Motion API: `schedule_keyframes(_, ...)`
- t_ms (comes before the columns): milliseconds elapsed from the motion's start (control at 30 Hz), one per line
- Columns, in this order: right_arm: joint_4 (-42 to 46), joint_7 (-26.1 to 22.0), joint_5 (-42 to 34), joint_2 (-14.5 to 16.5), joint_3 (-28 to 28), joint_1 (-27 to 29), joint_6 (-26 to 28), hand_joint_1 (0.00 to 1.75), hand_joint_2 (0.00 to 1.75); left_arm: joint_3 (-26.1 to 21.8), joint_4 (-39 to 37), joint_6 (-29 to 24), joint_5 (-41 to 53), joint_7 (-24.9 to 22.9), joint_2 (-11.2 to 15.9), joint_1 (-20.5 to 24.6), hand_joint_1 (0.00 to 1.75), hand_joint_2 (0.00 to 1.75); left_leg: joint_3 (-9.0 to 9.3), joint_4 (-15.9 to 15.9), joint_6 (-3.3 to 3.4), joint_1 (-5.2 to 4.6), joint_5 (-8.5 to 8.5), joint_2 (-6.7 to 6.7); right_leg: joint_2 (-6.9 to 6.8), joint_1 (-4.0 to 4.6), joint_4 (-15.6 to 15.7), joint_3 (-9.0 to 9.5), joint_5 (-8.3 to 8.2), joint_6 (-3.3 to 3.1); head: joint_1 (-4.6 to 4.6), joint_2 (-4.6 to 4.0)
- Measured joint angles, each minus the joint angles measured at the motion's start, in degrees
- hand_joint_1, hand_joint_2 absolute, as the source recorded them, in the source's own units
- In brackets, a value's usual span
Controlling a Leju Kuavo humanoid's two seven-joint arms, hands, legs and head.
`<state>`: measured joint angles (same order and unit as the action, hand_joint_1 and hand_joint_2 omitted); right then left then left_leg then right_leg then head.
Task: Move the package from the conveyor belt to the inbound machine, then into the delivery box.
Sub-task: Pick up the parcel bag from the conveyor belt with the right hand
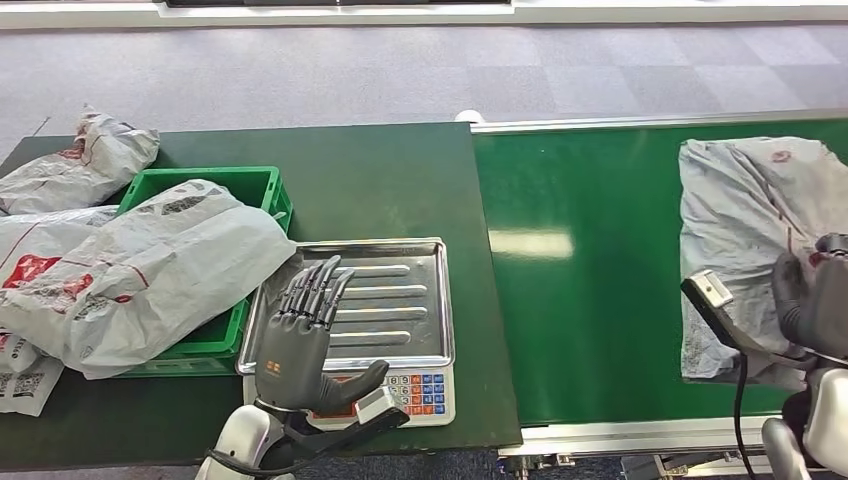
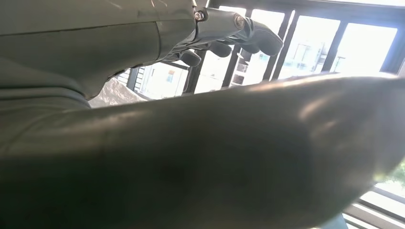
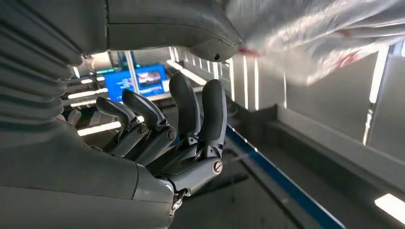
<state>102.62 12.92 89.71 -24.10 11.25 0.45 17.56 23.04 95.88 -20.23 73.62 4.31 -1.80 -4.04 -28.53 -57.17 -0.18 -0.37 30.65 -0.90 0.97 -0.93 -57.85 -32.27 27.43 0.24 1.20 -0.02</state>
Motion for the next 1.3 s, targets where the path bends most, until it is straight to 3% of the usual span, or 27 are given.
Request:
schedule_keyframes(67,0.90,-0.70,-0.41,-1.05,0.91,-0.91,0.26,1.75,1.75,-0.01,-0.02,-0.08,-0.07,0.03,0.03,0.00,0.00,0.00,-0.18,0.03,0.00,0.00,0.00,0.01,0.00,-0.02,-0.03,0.00,0.00,0.00,0.00,0.00)
schedule_keyframes(133,0.41,-3.06,-2.58,-3.02,0.96,-5.41,-1.91,1.75,1.75,-0.02,-0.12,-0.44,-0.23,0.16,0.04,0.03,0.00,0.00,-0.38,0.05,0.01,-0.03,-0.01,0.20,0.15,-0.09,-0.11,-0.09,-0.06,0.03,0.01,0.00)
schedule_keyframes(200,-2.78,-7.39,-5.50,-5.23,-1.16,-16.44,-7.45,1.75,1.75,-0.02,-0.41,-0.95,-0.66,0.46,0.08,0.27,0.00,0.00,-0.50,0.03,0.05,-0.13,-0.06,0.69,0.61,-0.22,-0.23,-0.35,-0.24,0.12,-0.01,0.00)
schedule_keyframes(267,-9.43,-11.02,-7.18,-6.34,-6.73,-30.17,-13.35,1.75,1.75,-0.02,-0.88,-1.52,-1.46,0.88,0.10,0.80,0.00,0.00,-0.48,0.00,0.10,-0.16,-0.18,1.04,0.98,-0.24,-0.27,-0.48,-0.43,0.19,-0.03,0.00)
schedule_keyframes(333,-16.07,-12.37,-8.05,-6.21,-13.14,-40.20,-16.49,1.75,1.75,-0.02,-1.31,-2.07,-2.20,1.18,0.10,1.19,0.00,0.00,-0.47,-0.03,0.09,-0.07,-0.32,0.78,0.77,-0.13,-0.22,-0.37,-0.49,0.18,0.01,0.00)
schedule_keyframes(433,-26.62,-12.56,-12.35,-2.14,-22.22,-50.75,-17.74,1.75,1.75,-0.03,-1.77,-2.50,-2.73,1.51,0.05,1.26,0.00,0.00,-0.52,-0.05,-0.05,-0.03,-0.61,0.31,0.33,-0.09,-0.25,-0.51,-0.59,0.10,0.02,0.00)
schedule_keyframes(533,-36.33,-11.68,-17.25,4.51,-30.42,-56.25,-15.17,1.75,1.75,-0.04,-2.18,-2.55,-2.79,1.96,-0.19,1.42,0.00,0.00,-0.26,-0.06,-0.21,0.12,-0.79,0.28,0.35,0.08,-0.26,-0.67,-0.72,-0.05,-0.02,0.00)
schedule_keyframes(700,-45.85,-11.97,-22.06,12.26,-38.94,-59.40,-13.28,1.75,1.75,-0.04,-3.35,-2.52,-2.84,2.17,-0.55,2.09,0.00,0.00,-0.53,-0.04,-0.42,0.21,-0.94,-0.24,-0.11,0.16,-0.30,-0.78,-0.74,-0.11,0.01,0.00)
schedule_keyframes(733,-47.32,-12.42,-23.47,13.94,-40.01,-60.11,-13.42,1.39,1.75,-0.04,-3.63,-2.50,-2.91,2.13,-0.60,2.25,0.00,0.00,-0.57,-0.03,-0.44,0.22,-0.95,-0.17,-0.04,0.15,-0.32,-0.84,-0.75,-0.13,0.00,0.00)
schedule_keyframes(833,-51.48,-12.34,-29.22,19.37,-42.13,-61.60,-14.70,0.08,1.75,-0.04,-4.17,-2.17,-3.09,1.53,-0.81,2.67,0.00,0.00,-0.55,-0.01,-0.45,0.22,-0.95,0.12,0.19,0.17,-0.33,-0.98,-0.81,-0.22,-0.02,0.00)
schedule_keyframes(867,-52.69,-12.03,-31.04,20.77,-42.60,-61.60,-14.94,0.00,1.75,-0.09,-4.19,-1.92,-3.01,1.25,-0.85,2.66,0.00,0.00,-0.53,-0.01,-0.46,0.22,-0.95,0.11,0.18,0.19,-0.32,-1.00,-0.82,-0.24,-0.03,0.00)
schedule_keyframes(967,-55.69,-12.03,-34.72,22.43,-43.73,-59.20,-13.19,0.00,1.75,-0.53,-3.85,-1.16,-2.54,0.87,-0.85,2.19,0.00,0.00,-0.52,-0.04,-0.47,0.25,-0.97,-0.32,-0.22,0.28,-0.28,-0.83,-0.76,-0.31,-0.01,0.00)
schedule_keyframes(1067,-57.81,-12.03,-35.76,21.70,-44.03,-53.69,-9.53,0.00,1.75,-1.13,-3.51,-0.86,-2.26,0.91,-0.83,1.61,0.00,0.00,-0.52,-0.07,-0.46,0.27,-0.96,-0.51,-0.45,0.28,-0.23,-0.69,-0.73,-0.34,0.01,0.00)
schedule_keyframes(1167,-57.79,-8.32,-32.99,19.53,-44.17,-46.56,-7.49,0.00,1.75,-1.75,-2.93,-0.59,-2.15,0.51,-0.70,0.86,0.00,0.00,-0.55,-0.09,-0.42,0.25,-0.93,-0.51,-0.45,0.26,-0.15,-0.68,-0.74,-0.33,0.00,0.00)
schedule_keyframes(1300,-52.51,-0.76,-27.30,14.91,-43.72,-37.48,-10.38,0.00,1.75,-2.25,-1.63,0.11,-1.81,0.00,-0.46,-0.44,0.00,0.00,-0.65,-0.10,-0.36,0.21,-0.87,-0.48,-0.46,0.22,-0.12,-0.80,-0.73,-0.32,0.00,0.00)
